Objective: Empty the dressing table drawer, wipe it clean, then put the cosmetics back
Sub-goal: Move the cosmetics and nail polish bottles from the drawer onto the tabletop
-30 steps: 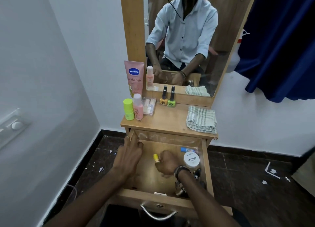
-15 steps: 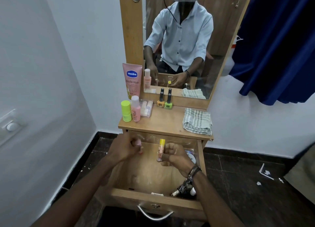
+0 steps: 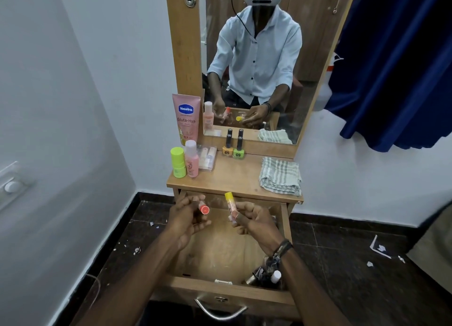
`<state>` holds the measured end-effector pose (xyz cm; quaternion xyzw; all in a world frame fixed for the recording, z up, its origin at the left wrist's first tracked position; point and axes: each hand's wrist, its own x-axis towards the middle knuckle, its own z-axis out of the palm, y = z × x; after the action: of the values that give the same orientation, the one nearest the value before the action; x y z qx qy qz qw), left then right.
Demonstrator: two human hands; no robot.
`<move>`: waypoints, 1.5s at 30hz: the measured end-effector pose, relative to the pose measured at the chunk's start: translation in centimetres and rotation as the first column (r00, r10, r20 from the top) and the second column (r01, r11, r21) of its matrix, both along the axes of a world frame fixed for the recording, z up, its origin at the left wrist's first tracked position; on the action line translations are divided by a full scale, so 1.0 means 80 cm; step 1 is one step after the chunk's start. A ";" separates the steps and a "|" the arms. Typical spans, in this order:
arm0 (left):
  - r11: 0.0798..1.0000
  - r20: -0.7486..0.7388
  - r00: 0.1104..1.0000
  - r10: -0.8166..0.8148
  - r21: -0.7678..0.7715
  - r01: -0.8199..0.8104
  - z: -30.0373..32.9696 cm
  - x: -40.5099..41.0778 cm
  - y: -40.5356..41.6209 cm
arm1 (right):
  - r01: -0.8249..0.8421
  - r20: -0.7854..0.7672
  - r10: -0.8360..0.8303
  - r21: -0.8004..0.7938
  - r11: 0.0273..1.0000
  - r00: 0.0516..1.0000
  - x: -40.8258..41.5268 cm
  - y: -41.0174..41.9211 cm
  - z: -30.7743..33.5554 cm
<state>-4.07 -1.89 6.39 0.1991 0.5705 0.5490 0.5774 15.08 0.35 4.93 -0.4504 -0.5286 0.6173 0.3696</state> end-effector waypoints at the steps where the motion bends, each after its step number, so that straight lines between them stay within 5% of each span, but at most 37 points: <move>1: 1.000 0.031 0.999 -0.012 -0.011 0.013 -0.001 0.003 -0.001 | 0.004 0.007 -0.004 0.008 1.000 1.000 0.001 0.000 -0.001; 5: 1.000 0.146 0.989 -0.018 -0.015 0.020 0.001 0.009 -0.004 | 0.004 0.010 -0.004 0.032 0.999 1.000 0.002 -0.001 -0.002; 9: 0.994 0.096 0.993 -0.073 0.088 0.065 0.006 0.016 -0.007 | 0.024 -0.004 -0.024 0.052 0.998 1.000 0.003 0.001 -0.001; 18: 0.947 -0.264 0.963 -0.055 0.291 0.134 0.032 0.039 0.027 | 0.367 -0.105 -0.354 0.162 0.916 0.929 0.009 0.043 0.058; 26: 0.919 -0.723 0.674 0.152 0.354 0.173 0.040 0.065 0.103 | 0.302 0.260 -0.460 0.475 0.827 0.849 -0.017 0.117 0.082; 32: 0.950 -0.852 0.479 0.212 0.294 0.102 0.027 0.071 0.144 | 0.077 0.603 -0.494 0.582 0.809 0.626 -0.042 0.141 0.064; 37: 0.963 -0.866 0.451 0.215 0.264 0.046 0.018 0.072 0.154 | 0.039 0.654 -0.502 0.587 0.808 0.566 -0.052 0.152 0.046; 45: 0.942 -0.821 0.501 0.273 0.335 0.035 0.014 0.075 0.168 | 0.155 0.602 -0.492 0.523 0.838 0.630 -0.062 0.168 0.037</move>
<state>1.92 11.57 7.54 0.4914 0.7000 0.4988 0.1404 10.09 13.83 7.92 -0.6522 -0.6575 0.1833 0.3297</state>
